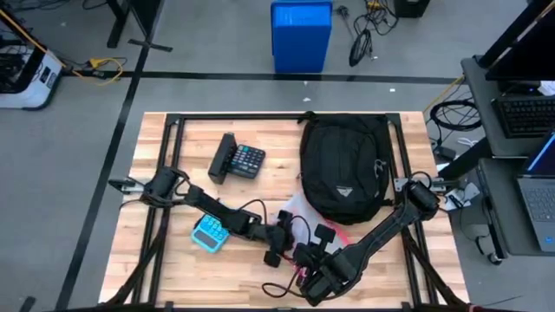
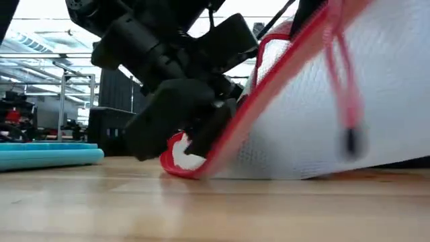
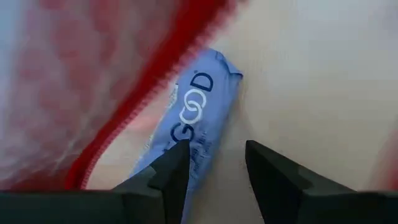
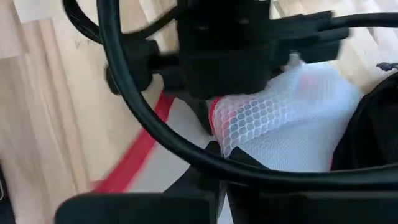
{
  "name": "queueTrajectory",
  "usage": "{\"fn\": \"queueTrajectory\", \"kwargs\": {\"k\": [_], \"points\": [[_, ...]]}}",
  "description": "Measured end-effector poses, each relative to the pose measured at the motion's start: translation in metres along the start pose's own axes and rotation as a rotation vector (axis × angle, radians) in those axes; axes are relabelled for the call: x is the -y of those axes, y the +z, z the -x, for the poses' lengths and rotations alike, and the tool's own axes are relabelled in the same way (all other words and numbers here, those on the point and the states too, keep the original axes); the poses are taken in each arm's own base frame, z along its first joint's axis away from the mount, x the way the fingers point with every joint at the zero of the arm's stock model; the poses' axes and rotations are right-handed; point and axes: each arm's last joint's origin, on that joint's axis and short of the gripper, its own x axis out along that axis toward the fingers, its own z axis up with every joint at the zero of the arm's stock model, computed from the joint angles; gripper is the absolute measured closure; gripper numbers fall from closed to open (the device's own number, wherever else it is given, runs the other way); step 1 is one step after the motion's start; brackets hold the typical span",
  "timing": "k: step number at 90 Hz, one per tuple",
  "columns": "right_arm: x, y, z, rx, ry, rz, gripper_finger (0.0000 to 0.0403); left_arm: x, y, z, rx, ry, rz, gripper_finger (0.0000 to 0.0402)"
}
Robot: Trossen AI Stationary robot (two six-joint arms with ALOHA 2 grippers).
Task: Unpack backpack
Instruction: Remove the violet chocolate bar from the white zip bag
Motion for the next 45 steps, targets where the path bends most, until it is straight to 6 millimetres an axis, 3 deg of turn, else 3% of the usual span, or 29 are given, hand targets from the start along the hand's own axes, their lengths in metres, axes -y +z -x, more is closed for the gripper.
{"fn": "queueTrajectory", "kwargs": {"k": [12, 29, 45], "points": [[-0.002, -0.001, 0.001, 0.0, 0.015, 0.016, 0.0403, -0.007, 0.012, 0.0, 0.013, 0.043, 0.015, 0.0256], [-0.003, 0.001, 0.0, 0.008, 0.036, 0.026, 0.0403, -0.021, 0.003, -0.003, -0.05, 0.004, 0.076, 0.026], [-0.004, 0.001, 0.0, 0.01, 0.042, 0.04, 0.0403, -0.022, -0.001, -0.002, -0.084, -0.07, 0.111, 0.0307]]}}
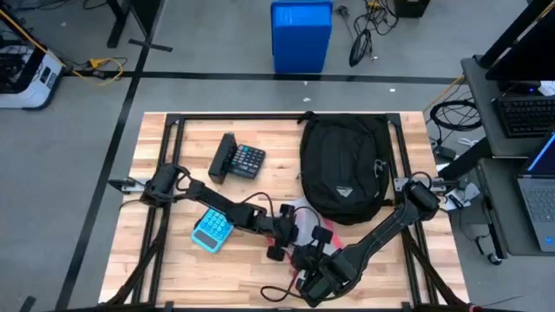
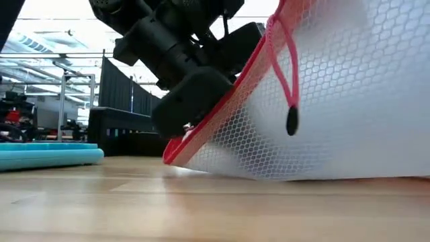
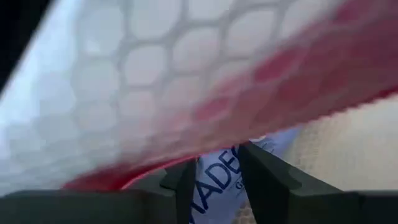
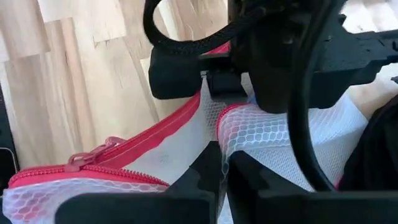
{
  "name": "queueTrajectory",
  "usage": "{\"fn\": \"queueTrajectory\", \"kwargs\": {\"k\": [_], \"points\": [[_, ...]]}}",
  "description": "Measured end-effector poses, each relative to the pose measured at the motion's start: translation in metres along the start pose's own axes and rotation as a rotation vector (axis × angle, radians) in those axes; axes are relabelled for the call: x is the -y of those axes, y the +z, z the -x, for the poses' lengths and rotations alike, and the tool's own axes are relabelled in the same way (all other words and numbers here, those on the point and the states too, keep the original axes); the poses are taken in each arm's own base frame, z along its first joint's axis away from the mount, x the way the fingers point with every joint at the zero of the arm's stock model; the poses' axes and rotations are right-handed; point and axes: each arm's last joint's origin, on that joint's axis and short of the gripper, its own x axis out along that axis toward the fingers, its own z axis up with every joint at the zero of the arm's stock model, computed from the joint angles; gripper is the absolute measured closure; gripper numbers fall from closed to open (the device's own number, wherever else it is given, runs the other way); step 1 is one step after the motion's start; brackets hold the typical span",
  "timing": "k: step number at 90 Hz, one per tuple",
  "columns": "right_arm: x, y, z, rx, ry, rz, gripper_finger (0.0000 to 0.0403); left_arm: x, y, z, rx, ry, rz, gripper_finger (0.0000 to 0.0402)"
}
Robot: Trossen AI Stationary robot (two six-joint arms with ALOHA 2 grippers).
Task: Unpack backpack
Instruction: Remove the violet chocolate bar from the white zip bag
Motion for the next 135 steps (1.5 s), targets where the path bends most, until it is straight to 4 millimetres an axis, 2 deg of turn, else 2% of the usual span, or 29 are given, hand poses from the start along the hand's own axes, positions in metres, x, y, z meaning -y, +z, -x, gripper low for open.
{"fn": "queueTrajectory", "kwargs": {"k": [23, 36, 46, 62, 90, 122, 135], "points": [[-0.001, 0.0, 0.0, -0.001, 0.006, 0.006, 0.0403, 0.007, 0.0, 0.001, 0.004, -0.079, -0.055, 0.0391], [-0.001, 0.0, 0.001, -0.003, 0.008, 0.015, 0.0403, 0.015, 0.002, 0.003, 0.007, -0.099, -0.075, 0.0398], [-0.001, -0.001, 0.001, -0.004, 0.008, 0.025, 0.0403, 0.023, 0.004, 0.011, -0.016, -0.122, -0.077, 0.0401], [-0.001, -0.001, 0.001, -0.004, 0.007, 0.034, 0.0403, 0.035, 0.015, 0.045, -0.064, -0.136, -0.07, 0.0401], [-0.002, -0.003, 0.003, 0.0, 0.006, 0.047, 0.0403, 0.061, 0.038, 0.096, -0.005, -0.068, -0.074, 0.0401], [0.001, -0.008, 0.004, -0.033, -0.032, 0.048, 0.0403, 0.098, 0.036, 0.144, -0.058, -0.092, -0.014, 0.0401], [0.003, -0.011, 0.005, -0.046, -0.051, 0.04, 0.0403, 0.114, 0.028, 0.165, -0.1, -0.009, 0.034, 0.0401]]}}
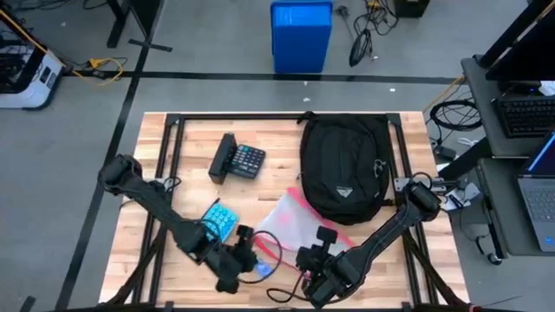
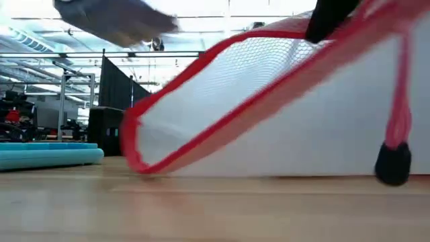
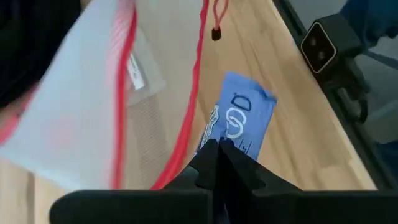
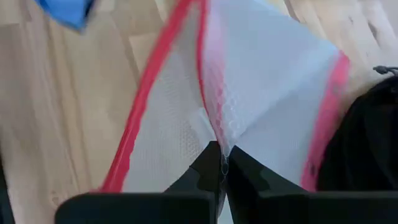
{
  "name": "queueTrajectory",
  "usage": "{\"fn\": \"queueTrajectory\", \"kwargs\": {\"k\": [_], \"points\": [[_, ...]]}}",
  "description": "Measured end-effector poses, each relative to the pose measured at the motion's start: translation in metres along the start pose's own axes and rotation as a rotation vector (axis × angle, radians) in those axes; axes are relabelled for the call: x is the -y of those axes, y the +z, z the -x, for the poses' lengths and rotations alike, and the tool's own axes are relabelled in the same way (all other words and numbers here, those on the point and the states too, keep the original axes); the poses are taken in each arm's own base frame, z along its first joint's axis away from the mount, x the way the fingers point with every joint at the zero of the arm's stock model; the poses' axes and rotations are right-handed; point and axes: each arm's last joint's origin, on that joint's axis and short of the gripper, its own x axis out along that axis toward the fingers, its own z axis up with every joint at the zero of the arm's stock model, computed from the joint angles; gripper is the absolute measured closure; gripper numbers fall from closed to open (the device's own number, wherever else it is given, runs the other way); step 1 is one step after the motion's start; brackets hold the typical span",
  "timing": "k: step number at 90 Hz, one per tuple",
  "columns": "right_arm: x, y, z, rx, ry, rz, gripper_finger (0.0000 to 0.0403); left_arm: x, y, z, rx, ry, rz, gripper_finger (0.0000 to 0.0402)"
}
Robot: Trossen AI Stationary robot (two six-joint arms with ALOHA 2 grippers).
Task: Unpack backpack
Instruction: Remove the violet chocolate bar from the white zip bag
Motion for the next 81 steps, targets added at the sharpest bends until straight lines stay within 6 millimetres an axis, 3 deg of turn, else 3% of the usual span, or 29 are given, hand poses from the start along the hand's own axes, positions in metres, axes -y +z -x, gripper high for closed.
{"fn": "queueTrajectory", "kwargs": {"k": [31, 60, 81], "points": [[0.004, -0.008, 0.003, -0.036, -0.052, -0.018, 0.0403, 0.012, -0.047, 0.019, -0.233, 0.276, 0.148, 0.0401], [0.005, -0.011, 0.005, -0.053, -0.073, -0.034, 0.0403, -0.006, -0.065, 0.033, -0.279, 0.606, 0.199, 0.0401], [0.005, -0.014, 0.006, -0.076, -0.073, -0.037, 0.0403, -0.029, -0.085, 0.032, -0.234, 0.857, 0.168, 0.0401]]}}
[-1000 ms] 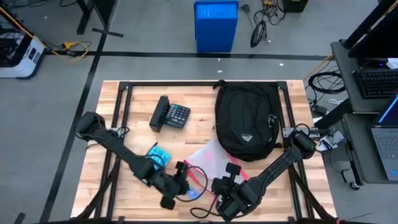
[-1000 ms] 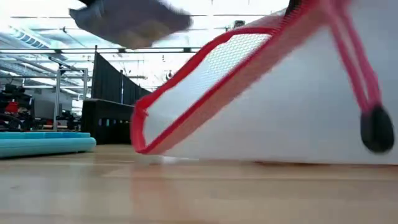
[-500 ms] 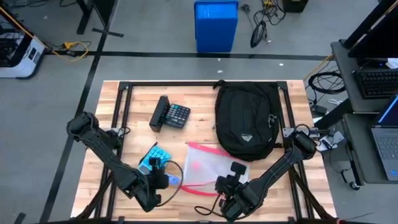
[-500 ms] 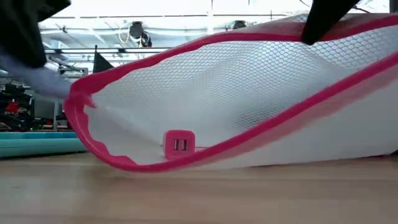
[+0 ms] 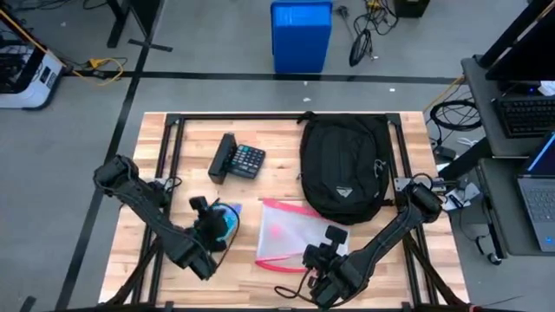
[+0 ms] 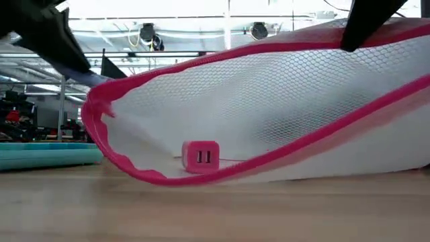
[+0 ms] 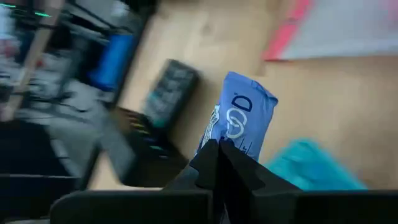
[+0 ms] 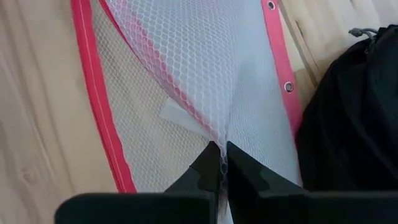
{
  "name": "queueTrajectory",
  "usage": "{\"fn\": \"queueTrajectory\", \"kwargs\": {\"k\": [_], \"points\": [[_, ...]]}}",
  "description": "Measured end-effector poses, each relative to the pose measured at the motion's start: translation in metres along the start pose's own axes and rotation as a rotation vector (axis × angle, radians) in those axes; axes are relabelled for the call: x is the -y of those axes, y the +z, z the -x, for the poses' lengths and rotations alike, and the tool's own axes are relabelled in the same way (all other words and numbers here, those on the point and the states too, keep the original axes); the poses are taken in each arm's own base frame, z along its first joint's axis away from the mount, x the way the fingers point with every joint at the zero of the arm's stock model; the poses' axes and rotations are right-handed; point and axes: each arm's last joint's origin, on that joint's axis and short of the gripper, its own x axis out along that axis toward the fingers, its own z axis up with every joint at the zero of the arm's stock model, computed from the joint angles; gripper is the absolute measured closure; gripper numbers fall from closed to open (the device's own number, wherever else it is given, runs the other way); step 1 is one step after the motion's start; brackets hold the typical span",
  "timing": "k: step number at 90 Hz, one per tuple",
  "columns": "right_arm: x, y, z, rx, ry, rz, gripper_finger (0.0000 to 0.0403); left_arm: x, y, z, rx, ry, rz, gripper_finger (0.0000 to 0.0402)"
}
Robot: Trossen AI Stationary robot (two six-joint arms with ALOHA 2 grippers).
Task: Unpack backpack
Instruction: Remove the violet chocolate bar from the white zip bag
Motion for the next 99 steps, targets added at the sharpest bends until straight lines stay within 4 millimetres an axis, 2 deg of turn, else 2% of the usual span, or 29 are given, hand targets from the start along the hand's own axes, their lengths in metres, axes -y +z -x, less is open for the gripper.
{"fn": "queueTrajectory", "kwargs": {"k": [14, 23, 44, 54, 73, 99], "points": [[-0.001, -0.001, 0.001, 0.0, 0.002, 0.002, 0.0403, -0.007, -0.016, -0.026, -0.025, 0.119, 0.095, 0.0401], [-0.001, -0.002, 0.002, 0.0, 0.003, 0.004, 0.0403, -0.01, -0.028, -0.037, 0.0, 0.161, 0.238, 0.0401], [-0.001, -0.003, 0.002, 0.0, 0.004, 0.007, 0.0403, -0.026, -0.056, -0.049, 0.109, 0.186, 0.529, 0.0401], [-0.001, -0.003, 0.002, 0.0, 0.003, 0.008, 0.0403, -0.025, -0.067, -0.056, 0.166, 0.143, 0.633, 0.0401], [-0.001, -0.003, 0.002, -0.001, 0.001, 0.01, 0.0403, -0.022, -0.082, -0.067, 0.044, 0.094, 0.712, 0.0401], [-0.001, -0.003, 0.002, -0.002, -0.002, 0.012, 0.0403, 0.002, -0.074, -0.063, -0.018, -0.116, 0.578, 0.0401]]}}
